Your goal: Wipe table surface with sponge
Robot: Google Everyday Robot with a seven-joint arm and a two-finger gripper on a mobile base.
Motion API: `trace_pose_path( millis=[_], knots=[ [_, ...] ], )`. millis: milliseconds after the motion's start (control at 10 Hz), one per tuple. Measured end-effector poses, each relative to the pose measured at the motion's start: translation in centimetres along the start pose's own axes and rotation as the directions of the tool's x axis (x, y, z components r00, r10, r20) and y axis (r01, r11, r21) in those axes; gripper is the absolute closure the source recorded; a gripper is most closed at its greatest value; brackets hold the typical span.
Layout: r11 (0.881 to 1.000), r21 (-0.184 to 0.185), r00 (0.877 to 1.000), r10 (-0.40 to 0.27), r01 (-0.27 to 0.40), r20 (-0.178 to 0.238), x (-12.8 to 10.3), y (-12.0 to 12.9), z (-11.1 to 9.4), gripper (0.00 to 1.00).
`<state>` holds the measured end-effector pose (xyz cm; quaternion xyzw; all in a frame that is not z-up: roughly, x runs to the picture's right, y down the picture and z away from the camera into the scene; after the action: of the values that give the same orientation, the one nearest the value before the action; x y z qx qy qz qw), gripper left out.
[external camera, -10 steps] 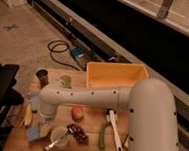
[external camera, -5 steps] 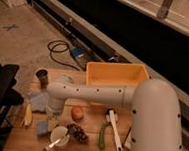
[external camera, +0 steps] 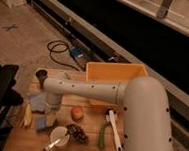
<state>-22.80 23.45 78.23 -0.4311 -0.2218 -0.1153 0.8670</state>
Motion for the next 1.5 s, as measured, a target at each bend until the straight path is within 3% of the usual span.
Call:
trace_pose_path(
  millis=[300,600,900,1500],
  knots=[
    [0.999,-0.001,0.999,-0.038,0.038,0.033,-1.7,0.7,1.5,1.0],
    [0.999,-0.025,0.999,-0.039,0.04,0.032,-3.5,4.1,2.9,1.0],
    [1.0,-0.017,1.0,0.024,-0.024,0.005,-1.0,5.8,1.5,1.0],
    [0.997,0.025,0.997,0.068,-0.067,-0.048,2.1,1.1,-1.5,1.0]
  ],
)
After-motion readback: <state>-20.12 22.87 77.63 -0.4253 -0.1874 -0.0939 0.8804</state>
